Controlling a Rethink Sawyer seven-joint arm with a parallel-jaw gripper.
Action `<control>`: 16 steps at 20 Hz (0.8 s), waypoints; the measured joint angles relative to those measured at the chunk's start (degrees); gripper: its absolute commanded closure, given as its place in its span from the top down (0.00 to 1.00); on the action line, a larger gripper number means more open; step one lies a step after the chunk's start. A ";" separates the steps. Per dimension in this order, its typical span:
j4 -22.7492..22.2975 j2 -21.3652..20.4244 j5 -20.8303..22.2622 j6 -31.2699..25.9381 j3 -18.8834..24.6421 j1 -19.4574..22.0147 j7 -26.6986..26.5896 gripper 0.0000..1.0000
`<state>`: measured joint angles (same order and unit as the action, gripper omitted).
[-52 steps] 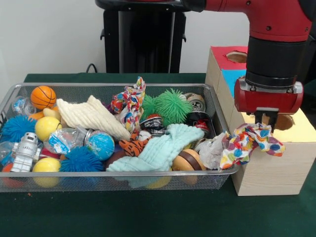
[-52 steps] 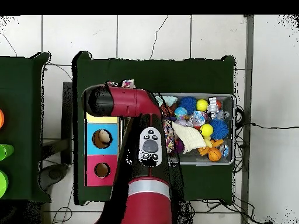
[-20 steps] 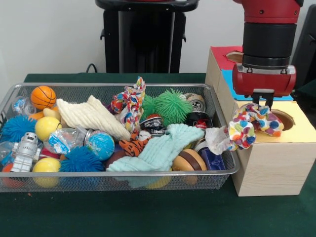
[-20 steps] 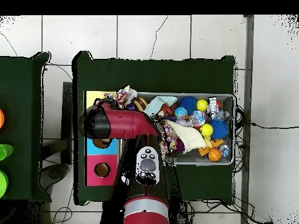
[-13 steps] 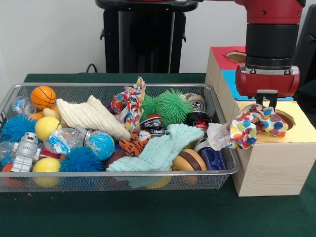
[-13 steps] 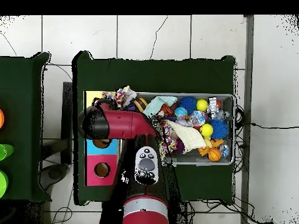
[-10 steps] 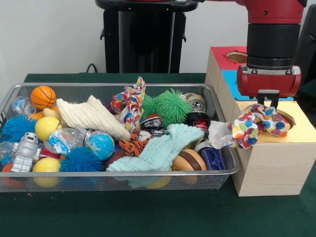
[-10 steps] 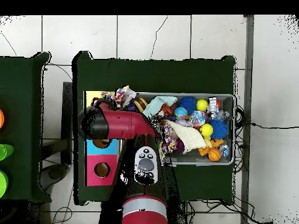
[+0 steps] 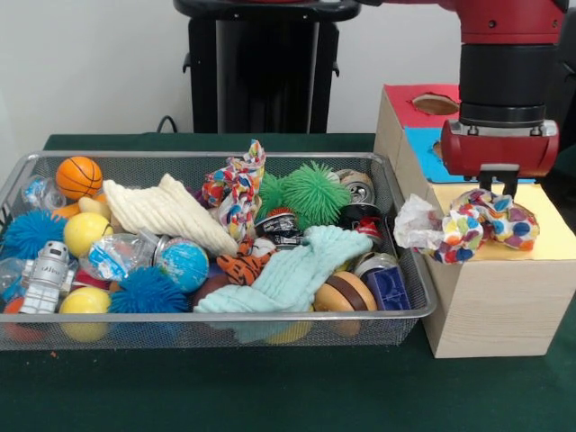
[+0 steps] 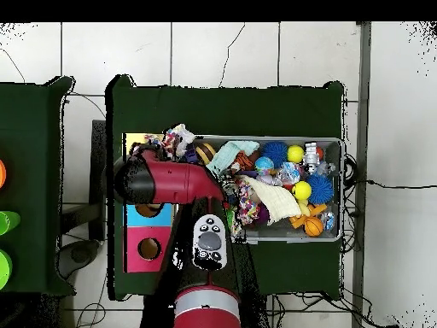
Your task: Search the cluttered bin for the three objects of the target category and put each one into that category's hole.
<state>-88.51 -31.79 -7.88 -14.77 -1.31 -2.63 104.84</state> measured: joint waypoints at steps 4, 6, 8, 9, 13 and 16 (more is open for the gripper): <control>0.02 0.12 -0.91 0.01 -0.11 -0.44 0.00 0.00; 0.12 0.25 -1.43 0.01 -0.38 -0.95 0.00 0.00; 0.48 0.52 -1.80 0.01 -1.12 -1.84 0.00 0.00; 0.63 0.62 -1.91 0.01 -1.43 -2.17 0.00 0.00; 1.00 1.06 -2.41 -0.04 -2.16 -3.43 0.00 0.00; 1.03 2.66 -2.50 -0.19 -2.12 -4.39 0.00 0.00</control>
<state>-87.49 -29.13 -10.38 -14.96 -3.43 -7.02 104.84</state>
